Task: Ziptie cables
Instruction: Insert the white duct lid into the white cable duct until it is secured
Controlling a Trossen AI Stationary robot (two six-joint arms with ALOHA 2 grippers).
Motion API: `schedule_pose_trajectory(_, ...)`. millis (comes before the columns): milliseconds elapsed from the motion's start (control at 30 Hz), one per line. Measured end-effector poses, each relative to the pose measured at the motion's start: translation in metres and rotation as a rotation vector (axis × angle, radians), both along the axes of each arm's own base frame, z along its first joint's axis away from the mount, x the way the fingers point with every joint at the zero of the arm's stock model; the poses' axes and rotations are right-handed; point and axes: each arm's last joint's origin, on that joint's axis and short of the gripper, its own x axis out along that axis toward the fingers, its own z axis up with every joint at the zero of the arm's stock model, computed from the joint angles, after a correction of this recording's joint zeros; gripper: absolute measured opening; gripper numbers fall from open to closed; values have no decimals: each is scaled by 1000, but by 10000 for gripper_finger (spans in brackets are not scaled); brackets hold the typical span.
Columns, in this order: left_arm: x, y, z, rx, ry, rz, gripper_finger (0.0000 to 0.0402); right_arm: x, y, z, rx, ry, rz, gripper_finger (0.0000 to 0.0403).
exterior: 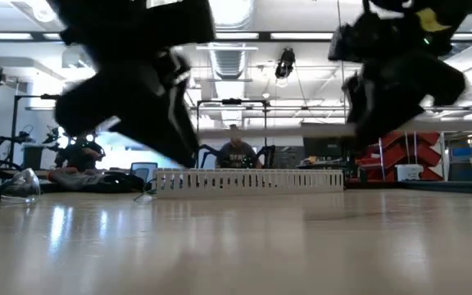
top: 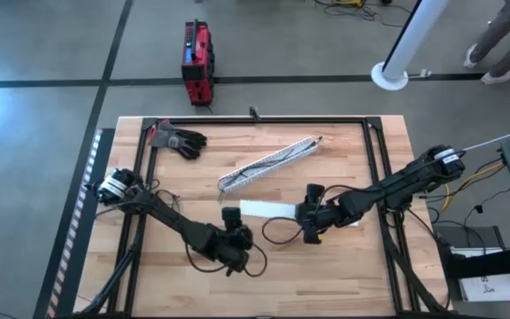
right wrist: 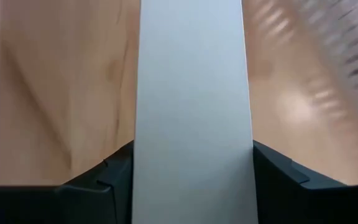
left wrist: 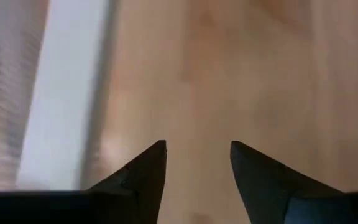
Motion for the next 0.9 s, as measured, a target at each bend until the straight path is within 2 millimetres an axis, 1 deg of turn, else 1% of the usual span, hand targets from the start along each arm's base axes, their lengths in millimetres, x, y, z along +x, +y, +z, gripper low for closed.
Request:
schedule_pose_trajectory(67, -3, -2, -6, -114, -19, 31, 169, -7, 1, -9, 10, 60, 47, 211)
schedule_pose_trajectory(100, -5, -5, -10, -143, -31, 30, 169, -9, 1, -14, 6, 80, 72, 214)
schedule_pose_trajectory(233, -7, -11, -31, -196, -121, -15, 166, -20, 0, -28, 24, 162, 136, 226)
schedule_pose_trajectory(333, -10, -9, -40, -199, -155, -39, 158, -21, 0, -30, 50, 154, 117, 236)
schedule_pose_trajectory(433, -15, -5, -42, -178, -143, -38, 150, -21, 0, -29, 70, 157, 106, 252)
schedule_pose_trajectory(600, -17, -3, -29, -192, -178, -42, 137, -19, 3, -27, 132, 158, 130, 290)
schedule_pose_trajectory(667, -20, -2, -17, -203, -177, -48, 133, -17, 3, -27, 128, 139, 126, 307)
schedule_pose_trajectory(800, -33, 4, 17, -228, -218, -50, 124, -1, 5, -22, 140, -73, 134, 331)
schedule_pose_trajectory(900, -48, 10, 37, -255, -257, -56, 116, 8, 7, -21, 176, -316, 164, 334)
